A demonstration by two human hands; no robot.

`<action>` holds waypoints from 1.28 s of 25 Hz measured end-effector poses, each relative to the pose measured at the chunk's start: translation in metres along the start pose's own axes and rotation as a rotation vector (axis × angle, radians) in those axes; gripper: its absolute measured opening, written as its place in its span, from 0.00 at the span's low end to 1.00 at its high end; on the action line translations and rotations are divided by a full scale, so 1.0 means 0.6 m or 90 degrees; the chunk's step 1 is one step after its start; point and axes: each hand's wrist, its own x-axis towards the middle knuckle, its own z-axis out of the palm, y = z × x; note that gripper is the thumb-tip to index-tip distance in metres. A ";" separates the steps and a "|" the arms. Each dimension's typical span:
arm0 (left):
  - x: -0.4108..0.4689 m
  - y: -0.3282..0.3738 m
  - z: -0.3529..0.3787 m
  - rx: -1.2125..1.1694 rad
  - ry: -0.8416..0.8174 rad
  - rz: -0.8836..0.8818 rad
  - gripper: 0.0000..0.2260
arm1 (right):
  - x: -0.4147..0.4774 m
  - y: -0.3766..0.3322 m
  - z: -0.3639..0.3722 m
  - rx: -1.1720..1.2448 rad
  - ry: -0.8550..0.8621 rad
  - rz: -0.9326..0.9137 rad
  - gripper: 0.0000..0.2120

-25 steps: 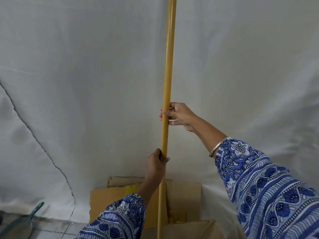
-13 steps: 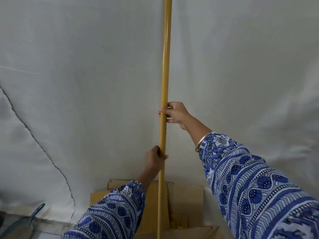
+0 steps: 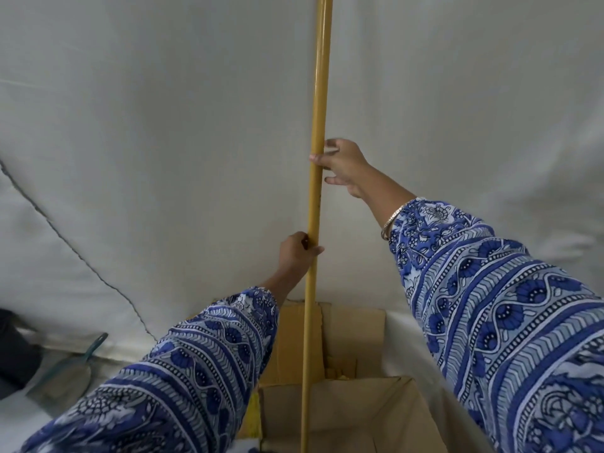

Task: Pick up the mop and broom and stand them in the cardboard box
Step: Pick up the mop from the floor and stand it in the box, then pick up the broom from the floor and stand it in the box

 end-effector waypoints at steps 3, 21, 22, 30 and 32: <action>-0.011 -0.004 -0.005 -0.050 0.034 -0.011 0.18 | -0.009 0.006 -0.002 0.016 0.062 -0.035 0.31; -0.249 -0.306 -0.439 0.106 0.085 -0.036 0.13 | -0.229 0.092 0.374 -0.057 0.166 -0.071 0.01; -0.270 -0.344 -0.482 0.121 0.075 -0.051 0.13 | -0.243 0.099 0.421 -0.061 0.150 -0.052 0.01; -0.366 -0.651 -0.736 0.166 0.040 -0.242 0.13 | -0.318 0.231 0.782 -0.068 0.014 0.165 0.05; -0.366 -0.710 -0.759 0.185 0.016 -0.274 0.14 | -0.319 0.282 0.836 -0.071 0.003 0.231 0.06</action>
